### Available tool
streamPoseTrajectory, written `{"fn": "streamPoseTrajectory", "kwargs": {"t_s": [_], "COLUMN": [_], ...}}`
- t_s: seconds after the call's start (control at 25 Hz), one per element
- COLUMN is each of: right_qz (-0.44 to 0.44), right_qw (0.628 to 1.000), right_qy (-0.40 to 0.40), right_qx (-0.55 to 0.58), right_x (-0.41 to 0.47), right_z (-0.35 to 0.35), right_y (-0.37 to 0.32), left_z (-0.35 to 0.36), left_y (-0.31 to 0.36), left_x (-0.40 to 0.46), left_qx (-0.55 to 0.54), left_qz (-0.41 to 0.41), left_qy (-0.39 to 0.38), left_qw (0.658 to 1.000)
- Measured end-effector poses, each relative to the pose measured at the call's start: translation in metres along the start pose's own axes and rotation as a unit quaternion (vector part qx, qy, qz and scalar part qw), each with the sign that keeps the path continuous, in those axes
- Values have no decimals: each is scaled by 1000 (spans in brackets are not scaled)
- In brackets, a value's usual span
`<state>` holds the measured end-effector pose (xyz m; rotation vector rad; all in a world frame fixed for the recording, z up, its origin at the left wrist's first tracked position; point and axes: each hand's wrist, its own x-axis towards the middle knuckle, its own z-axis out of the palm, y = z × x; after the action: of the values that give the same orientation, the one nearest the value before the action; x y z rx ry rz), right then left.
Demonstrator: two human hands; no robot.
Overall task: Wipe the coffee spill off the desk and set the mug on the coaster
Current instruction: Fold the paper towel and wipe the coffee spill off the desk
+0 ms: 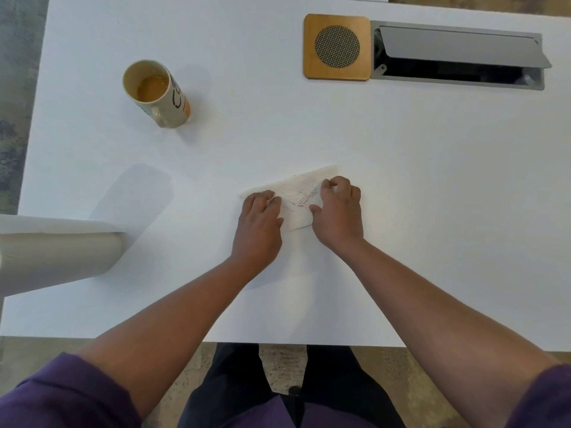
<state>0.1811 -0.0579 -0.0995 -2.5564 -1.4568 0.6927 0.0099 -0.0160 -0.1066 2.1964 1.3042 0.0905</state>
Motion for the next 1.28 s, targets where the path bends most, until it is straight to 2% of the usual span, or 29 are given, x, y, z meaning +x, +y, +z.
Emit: {"fn": "streamPoseTrajectory", "kwargs": {"t_s": [0.12, 0.32, 0.56, 0.72, 0.84, 0.96, 1.08, 1.28], "right_qz": [-32, -88, -108, -149, -76, 23, 45, 52], "right_qw": [997, 989, 980, 978, 997, 1000, 998, 995], "right_qy": [-20, -78, -99, -75, -1, 12, 7, 4], "right_qx": [-61, -89, -138, -127, -34, 14, 30, 82], "right_x": [-9, -21, -6, -1, -1, 2, 4, 0], "right_z": [8, 21, 20, 11, 0, -6, -7, -3], "right_y": [-3, -4, -11, -5, -2, 1, -4, -19], "left_z": [10, 13, 10, 5, -5, -20, -31, -37], "left_y": [-3, -9, -6, -4, -5, -16, -23, -25], "left_x": [-3, -2, 7, 6, 6, 17, 30, 40], "left_qx": [54, 123, 122, 133, 104, 36, -36, -36], "left_qz": [13, 26, 23, 21, 7, -67, -154, -162], "left_qy": [-32, -75, -95, -94, -26, 36, 30, 4], "left_qw": [998, 989, 988, 986, 994, 996, 987, 986]}}
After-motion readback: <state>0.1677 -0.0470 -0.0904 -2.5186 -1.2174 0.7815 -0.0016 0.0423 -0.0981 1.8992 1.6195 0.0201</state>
